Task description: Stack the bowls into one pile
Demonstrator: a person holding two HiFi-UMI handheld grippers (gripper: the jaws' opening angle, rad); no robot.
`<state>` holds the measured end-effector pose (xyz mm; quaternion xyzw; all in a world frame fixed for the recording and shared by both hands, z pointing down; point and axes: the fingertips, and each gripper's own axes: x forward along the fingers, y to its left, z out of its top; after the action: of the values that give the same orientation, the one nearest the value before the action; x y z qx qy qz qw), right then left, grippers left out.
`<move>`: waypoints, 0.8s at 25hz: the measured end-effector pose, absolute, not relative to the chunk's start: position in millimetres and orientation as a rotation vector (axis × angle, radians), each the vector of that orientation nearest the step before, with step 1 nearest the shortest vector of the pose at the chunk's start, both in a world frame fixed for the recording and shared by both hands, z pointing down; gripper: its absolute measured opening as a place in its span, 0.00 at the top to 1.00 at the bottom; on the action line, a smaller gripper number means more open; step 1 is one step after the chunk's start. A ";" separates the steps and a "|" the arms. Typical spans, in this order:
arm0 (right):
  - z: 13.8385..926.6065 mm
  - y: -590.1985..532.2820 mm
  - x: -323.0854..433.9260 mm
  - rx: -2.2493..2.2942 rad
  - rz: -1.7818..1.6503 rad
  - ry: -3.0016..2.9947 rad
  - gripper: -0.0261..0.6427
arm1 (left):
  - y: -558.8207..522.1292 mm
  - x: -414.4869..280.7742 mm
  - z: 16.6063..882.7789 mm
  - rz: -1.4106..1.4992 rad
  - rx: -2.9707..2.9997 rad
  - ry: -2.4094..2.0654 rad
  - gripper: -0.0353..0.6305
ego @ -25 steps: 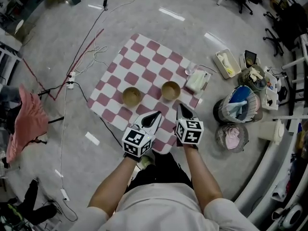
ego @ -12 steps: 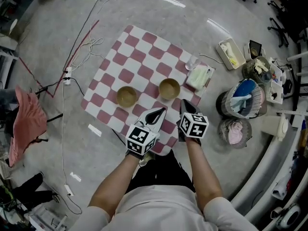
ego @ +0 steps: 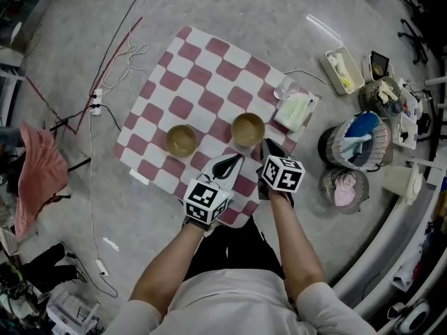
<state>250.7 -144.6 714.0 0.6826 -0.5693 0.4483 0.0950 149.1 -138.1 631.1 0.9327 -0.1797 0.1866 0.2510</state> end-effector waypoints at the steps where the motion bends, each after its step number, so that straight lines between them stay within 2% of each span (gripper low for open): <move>1: 717.7 -145.8 251.0 2.019 1.345 -1.679 0.90 | -139.7 149.4 632.7 0.510 2.534 -0.492 0.94; 5: 733.7 -148.6 252.2 2.003 1.396 -1.629 0.88 | -144.5 149.7 637.2 0.510 2.523 -0.501 0.94; 20: 772.7 -158.6 256.5 2.045 1.603 -1.480 0.89 | -154.3 129.1 651.9 0.510 2.469 -0.568 0.94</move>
<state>256.5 -158.6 772.7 0.6819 -0.4936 0.5345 0.0757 129.1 -154.3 651.9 0.9185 -0.2115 0.1896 0.2751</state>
